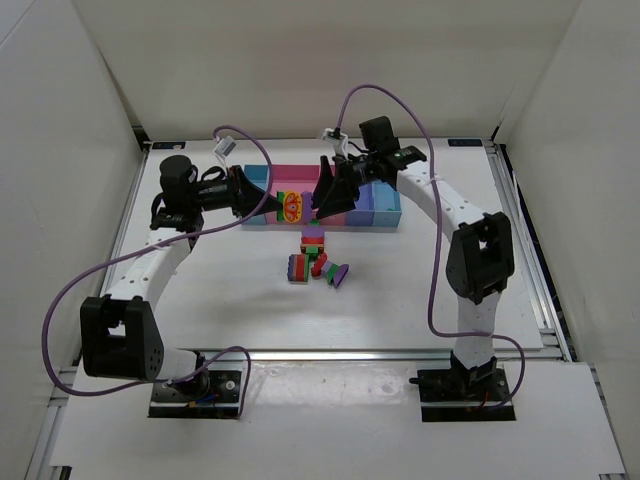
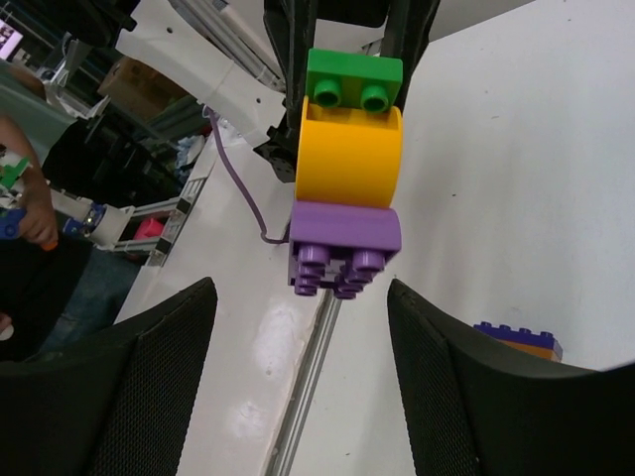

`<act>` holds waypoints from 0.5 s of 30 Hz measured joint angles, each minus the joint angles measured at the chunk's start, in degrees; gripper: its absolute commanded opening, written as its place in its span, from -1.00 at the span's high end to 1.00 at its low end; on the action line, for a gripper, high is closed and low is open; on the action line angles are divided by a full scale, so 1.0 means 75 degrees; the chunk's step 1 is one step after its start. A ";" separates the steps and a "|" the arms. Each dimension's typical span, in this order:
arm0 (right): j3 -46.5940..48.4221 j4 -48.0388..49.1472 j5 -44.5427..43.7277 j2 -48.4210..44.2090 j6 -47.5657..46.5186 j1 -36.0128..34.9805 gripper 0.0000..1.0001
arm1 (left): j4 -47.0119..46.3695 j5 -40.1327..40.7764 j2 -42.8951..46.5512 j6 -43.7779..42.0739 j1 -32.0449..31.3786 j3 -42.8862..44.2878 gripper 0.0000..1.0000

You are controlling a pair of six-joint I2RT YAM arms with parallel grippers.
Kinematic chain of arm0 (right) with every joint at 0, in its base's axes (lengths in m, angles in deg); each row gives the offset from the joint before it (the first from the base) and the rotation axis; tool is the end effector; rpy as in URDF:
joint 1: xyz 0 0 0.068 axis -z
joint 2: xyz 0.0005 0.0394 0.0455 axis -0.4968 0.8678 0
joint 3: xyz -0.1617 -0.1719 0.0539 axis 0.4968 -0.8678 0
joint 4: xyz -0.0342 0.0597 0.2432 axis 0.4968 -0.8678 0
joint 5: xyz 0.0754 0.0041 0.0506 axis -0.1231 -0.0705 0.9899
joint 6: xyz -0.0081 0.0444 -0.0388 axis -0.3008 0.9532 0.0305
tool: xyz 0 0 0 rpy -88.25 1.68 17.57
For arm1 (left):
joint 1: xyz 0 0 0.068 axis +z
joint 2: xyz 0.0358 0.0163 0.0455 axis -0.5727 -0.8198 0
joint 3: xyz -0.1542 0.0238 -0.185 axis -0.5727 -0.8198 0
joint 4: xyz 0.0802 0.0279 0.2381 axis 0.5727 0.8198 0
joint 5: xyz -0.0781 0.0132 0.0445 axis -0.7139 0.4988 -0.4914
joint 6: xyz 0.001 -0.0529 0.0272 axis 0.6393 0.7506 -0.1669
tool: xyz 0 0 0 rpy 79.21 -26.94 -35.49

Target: Sort the legos into containers by color

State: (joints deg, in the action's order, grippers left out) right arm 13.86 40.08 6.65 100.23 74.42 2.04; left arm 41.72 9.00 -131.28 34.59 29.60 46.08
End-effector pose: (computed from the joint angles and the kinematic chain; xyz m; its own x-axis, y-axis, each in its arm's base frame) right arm 0.3493 0.2327 0.2931 -0.4672 -0.2574 -0.8459 -0.7918 -0.3040 0.5298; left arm 0.2978 -0.0690 0.2995 -0.6824 -0.1442 -0.7166 0.6865 0.2104 -0.6961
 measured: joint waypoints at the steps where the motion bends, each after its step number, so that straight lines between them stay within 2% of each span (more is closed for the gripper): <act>1: 0.0003 0.0067 0.0000 0.0000 0.0087 -0.0035 -0.47 | -0.0012 -0.0003 0.0000 -0.0003 0.0000 0.0000 0.79; 6: 0.0055 0.0367 0.0000 0.0017 0.0466 -0.0227 -0.45 | -0.0052 0.0000 0.0000 -0.0006 -0.0006 0.0000 0.80; 10: 0.0070 0.0560 -0.0009 0.0041 0.0743 -0.0347 -0.35 | -0.0055 -0.0015 0.0000 -0.0009 -0.0032 0.0000 0.80; 14: 0.0102 0.0720 -0.0041 0.0119 0.0991 -0.0373 -0.01 | -0.0093 -0.0058 0.0000 -0.0020 -0.0061 0.0000 0.80; 15: 0.0102 0.0761 -0.0055 0.0149 0.1081 -0.0373 0.21 | -0.0105 -0.0067 0.0000 -0.0026 -0.0070 0.0000 0.80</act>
State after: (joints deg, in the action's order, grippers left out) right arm 14.63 45.78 6.23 101.34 82.53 -0.75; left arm 40.93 8.50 -131.28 34.39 29.07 46.08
